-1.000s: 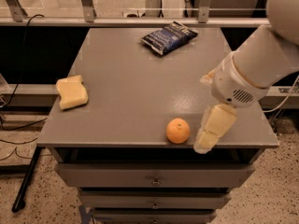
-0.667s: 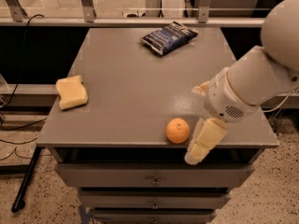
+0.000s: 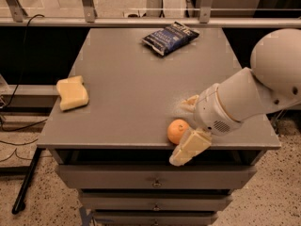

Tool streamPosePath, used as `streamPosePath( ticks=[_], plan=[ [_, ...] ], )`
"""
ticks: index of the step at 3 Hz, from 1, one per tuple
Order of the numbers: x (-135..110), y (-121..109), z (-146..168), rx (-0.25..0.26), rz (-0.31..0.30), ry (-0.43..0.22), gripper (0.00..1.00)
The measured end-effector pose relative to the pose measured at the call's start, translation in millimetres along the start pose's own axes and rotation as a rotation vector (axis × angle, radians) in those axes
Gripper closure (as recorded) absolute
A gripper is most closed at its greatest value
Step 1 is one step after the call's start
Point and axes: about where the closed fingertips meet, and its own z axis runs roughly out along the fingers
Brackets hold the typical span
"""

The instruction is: Move orange near blue chip bag

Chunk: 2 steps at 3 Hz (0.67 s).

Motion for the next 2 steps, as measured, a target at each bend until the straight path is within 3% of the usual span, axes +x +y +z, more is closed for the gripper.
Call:
streamPosePath(
  ticks=[2],
  plan=[
    [1.0, -7.2, 3.2, 0.011, 0.016, -0.042, 0.64]
  ],
)
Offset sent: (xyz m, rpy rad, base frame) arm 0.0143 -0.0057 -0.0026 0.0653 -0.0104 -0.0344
